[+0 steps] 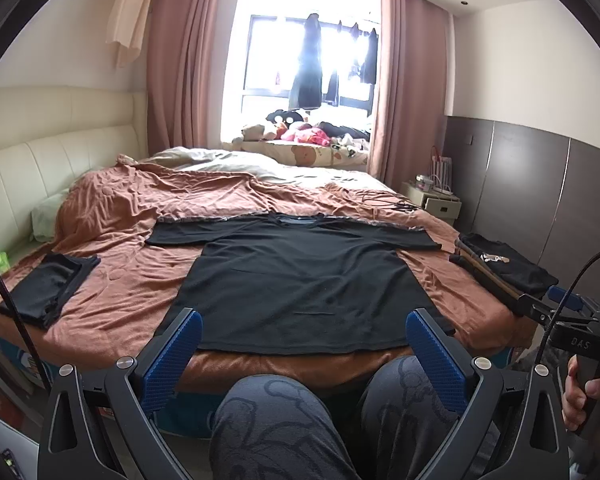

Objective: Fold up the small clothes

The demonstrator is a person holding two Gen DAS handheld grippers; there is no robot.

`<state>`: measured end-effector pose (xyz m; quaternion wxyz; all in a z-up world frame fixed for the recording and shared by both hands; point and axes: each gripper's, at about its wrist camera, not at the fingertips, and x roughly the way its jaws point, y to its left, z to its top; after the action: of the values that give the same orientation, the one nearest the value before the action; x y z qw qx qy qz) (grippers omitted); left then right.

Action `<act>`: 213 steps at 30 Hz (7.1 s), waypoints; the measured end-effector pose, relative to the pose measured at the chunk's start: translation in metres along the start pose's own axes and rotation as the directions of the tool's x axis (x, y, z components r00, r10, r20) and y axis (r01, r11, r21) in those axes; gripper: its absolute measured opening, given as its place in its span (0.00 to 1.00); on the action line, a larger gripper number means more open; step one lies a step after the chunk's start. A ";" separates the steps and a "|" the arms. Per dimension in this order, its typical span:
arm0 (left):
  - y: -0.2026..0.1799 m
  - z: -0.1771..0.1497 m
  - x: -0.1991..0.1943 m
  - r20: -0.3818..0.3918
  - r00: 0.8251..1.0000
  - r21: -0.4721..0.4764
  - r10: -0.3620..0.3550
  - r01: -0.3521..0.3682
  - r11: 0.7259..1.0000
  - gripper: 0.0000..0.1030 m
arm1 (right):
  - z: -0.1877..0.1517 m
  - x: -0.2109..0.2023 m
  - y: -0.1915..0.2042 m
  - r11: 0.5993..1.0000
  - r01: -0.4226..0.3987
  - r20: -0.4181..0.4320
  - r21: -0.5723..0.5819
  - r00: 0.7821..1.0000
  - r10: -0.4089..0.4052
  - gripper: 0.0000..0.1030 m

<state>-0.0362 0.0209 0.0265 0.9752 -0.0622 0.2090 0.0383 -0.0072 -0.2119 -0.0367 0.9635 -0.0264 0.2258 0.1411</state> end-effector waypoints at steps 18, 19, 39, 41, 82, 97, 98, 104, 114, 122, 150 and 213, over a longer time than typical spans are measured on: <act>0.054 0.017 0.063 -0.069 0.995 -0.092 0.066 -0.072 0.993 0.88 | 0.039 0.080 -0.016 0.999 -0.023 -0.069 0.040 0.997 0.025 1.00; 0.057 0.017 0.067 -0.077 0.995 -0.098 0.070 -0.078 0.992 0.88 | 0.040 0.083 -0.016 0.999 -0.020 -0.074 0.039 0.997 0.023 1.00; 0.134 0.027 0.172 -0.239 0.959 -0.205 0.153 -0.204 0.957 0.88 | 0.091 0.193 0.005 0.999 0.011 -0.199 0.031 0.980 -0.005 1.00; 0.141 0.028 0.183 -0.267 0.946 -0.204 0.186 -0.244 0.948 0.93 | 0.095 0.205 0.011 1.000 0.025 -0.206 0.019 0.978 -0.020 1.00; 0.297 0.071 0.393 -0.378 0.919 -0.430 0.111 -0.280 0.858 0.57 | 0.160 0.469 0.099 0.973 -0.219 -0.319 -0.072 0.929 0.186 0.76; 0.388 0.083 0.473 -0.437 0.894 -0.528 0.102 -0.346 0.776 0.53 | 0.167 0.542 0.127 0.964 -0.263 -0.358 -0.034 0.904 0.234 0.68; 0.395 0.083 0.478 -0.439 0.892 -0.533 0.105 -0.352 0.770 0.52 | 0.167 0.546 0.129 0.964 -0.264 -0.361 -0.033 0.902 0.235 0.67; 0.429 0.078 0.506 -0.480 0.869 -0.542 0.120 -0.402 0.738 0.48 | 0.168 0.573 0.140 0.962 -0.272 -0.384 -0.013 0.890 0.247 0.57; 0.475 0.067 0.540 -0.511 0.853 -0.599 0.110 -0.445 0.666 0.38 | 0.167 0.609 0.162 0.960 -0.281 -0.417 0.008 0.871 0.259 0.45; 0.486 0.069 0.547 -0.482 0.869 -0.625 0.110 -0.429 0.652 0.06 | 0.164 0.636 0.190 0.954 -0.300 -0.443 0.004 0.854 0.271 0.32; 0.403 0.231 0.542 -0.209 0.976 -0.556 -0.056 -0.071 0.828 0.06 | 0.168 0.772 0.280 0.846 -0.460 -0.474 0.269 0.702 0.532 0.12; 0.261 0.113 0.644 -0.567 0.770 -0.472 -0.293 -0.012 0.882 0.58 | 0.184 0.732 0.100 0.905 -0.277 -0.386 0.323 0.835 0.393 0.45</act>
<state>0.5687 0.3264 -0.1642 0.8088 -0.3104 0.4993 -0.0124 0.6712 0.0958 -0.1940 0.8418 0.1059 0.4558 0.2692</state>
